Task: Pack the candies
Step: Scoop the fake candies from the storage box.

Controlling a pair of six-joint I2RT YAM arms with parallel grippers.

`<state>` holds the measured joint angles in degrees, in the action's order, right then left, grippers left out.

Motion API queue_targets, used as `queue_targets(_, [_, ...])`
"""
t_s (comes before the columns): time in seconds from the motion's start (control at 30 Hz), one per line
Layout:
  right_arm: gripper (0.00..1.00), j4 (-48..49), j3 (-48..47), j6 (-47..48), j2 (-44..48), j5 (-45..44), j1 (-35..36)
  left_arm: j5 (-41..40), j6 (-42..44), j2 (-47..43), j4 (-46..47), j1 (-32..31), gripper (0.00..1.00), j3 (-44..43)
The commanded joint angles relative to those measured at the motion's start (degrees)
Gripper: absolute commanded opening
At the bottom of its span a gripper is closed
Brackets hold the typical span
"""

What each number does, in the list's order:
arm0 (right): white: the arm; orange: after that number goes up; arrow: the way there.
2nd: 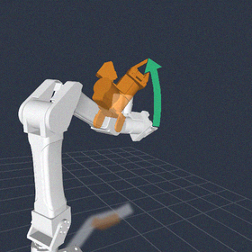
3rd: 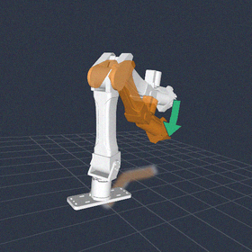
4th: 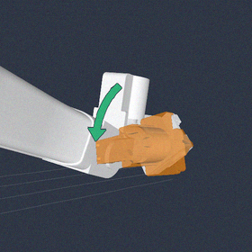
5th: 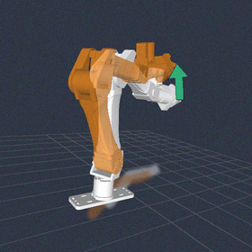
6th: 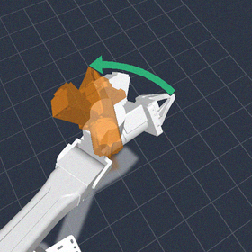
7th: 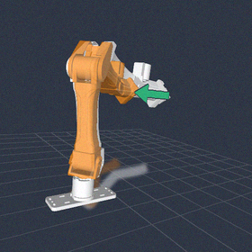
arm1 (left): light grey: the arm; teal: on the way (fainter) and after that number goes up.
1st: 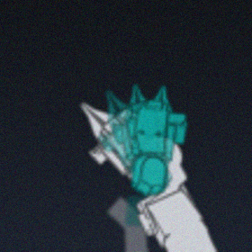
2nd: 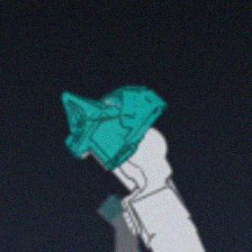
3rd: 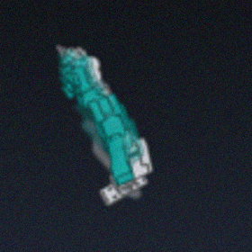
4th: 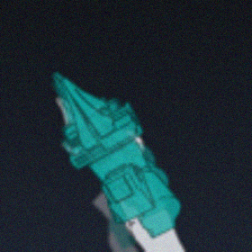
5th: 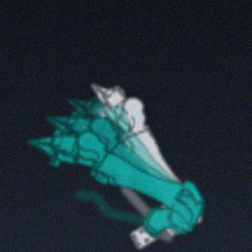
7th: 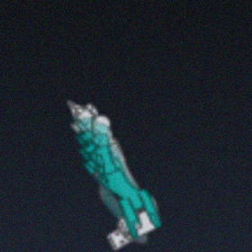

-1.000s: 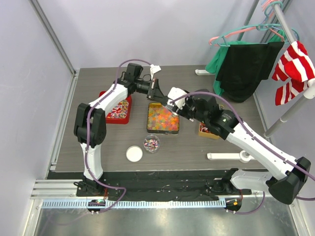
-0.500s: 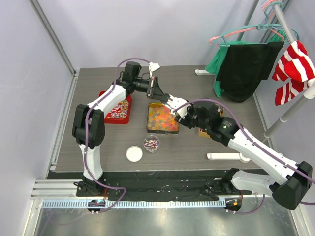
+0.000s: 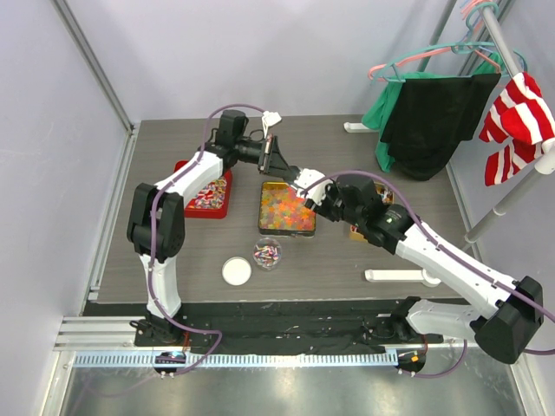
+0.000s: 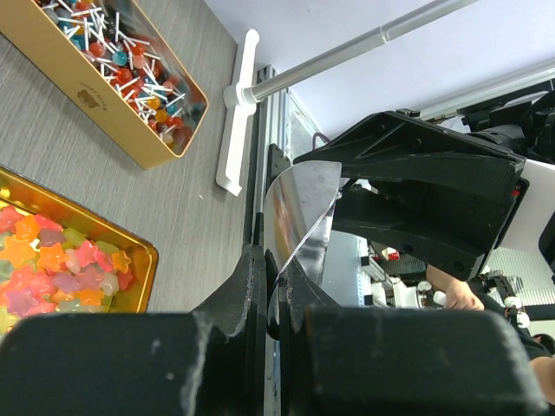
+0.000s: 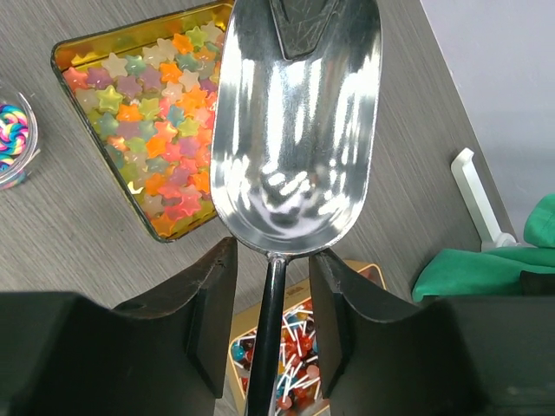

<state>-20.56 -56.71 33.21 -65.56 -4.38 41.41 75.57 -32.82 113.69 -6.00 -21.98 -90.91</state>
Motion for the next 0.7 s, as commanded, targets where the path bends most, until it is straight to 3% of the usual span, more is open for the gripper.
queue_targets(0.0, [0.43,3.59,-3.67,-0.34,-0.27,0.51,-0.01,2.65,-1.37,-2.68,3.10,0.27,0.00,0.30])
queue_targets(0.53, [0.39,2.28,-7.36,-1.92,-2.38,3.68,-0.10,2.65,-0.93,-1.37,2.92,-0.61,0.00,0.47])
queue_targets(0.57, [0.37,2.10,-7.80,-1.92,-2.47,3.68,-0.01,2.57,-0.93,-1.36,2.92,-0.70,0.00,0.47])
queue_targets(0.67, [0.17,2.10,-7.98,-1.92,-2.73,3.59,-0.01,2.48,-0.84,-1.28,2.92,-0.87,0.00,0.47])
